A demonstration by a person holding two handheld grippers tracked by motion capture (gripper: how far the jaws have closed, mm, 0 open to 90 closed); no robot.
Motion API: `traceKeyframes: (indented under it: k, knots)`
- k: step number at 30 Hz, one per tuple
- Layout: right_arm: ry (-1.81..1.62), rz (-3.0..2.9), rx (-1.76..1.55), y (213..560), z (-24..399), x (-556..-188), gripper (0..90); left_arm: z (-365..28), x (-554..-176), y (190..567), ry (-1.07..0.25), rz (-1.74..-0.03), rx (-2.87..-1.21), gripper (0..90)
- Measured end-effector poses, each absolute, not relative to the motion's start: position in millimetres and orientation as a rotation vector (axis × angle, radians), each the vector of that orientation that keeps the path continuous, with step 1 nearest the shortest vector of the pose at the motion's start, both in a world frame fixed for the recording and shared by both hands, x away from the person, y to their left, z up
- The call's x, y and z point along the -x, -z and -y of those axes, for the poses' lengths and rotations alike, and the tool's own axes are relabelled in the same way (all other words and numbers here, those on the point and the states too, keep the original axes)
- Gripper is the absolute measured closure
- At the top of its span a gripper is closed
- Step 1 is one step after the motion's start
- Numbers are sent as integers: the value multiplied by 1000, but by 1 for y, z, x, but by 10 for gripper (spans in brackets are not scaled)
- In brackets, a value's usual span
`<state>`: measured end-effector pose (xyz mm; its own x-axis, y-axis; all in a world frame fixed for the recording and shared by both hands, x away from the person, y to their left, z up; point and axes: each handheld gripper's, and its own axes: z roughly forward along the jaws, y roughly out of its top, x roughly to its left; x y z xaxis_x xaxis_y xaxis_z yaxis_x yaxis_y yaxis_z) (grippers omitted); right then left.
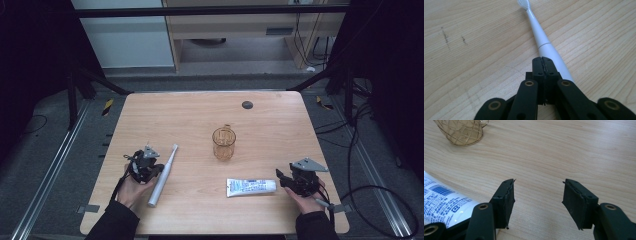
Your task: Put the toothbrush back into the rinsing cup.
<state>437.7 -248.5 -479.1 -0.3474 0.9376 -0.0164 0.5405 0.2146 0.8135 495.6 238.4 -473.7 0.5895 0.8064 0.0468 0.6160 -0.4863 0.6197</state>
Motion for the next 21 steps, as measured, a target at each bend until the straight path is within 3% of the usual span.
traceKeyframes:
  k: [14, 19, 21]
  knots:
    - [-1001, -1972, -1357, 479, 249, -438, 423, -244, -495, 469, -478, -1133, -2232, 883]
    - [-1005, -1970, -1362, 479, 250, -438, 422, -255, -494, 459, -538, -1167, -2134, 784]
    - [-1005, -1970, -1362, 478, 250, -438, 419, -260, -494, 455, -551, -1183, -2106, 676]
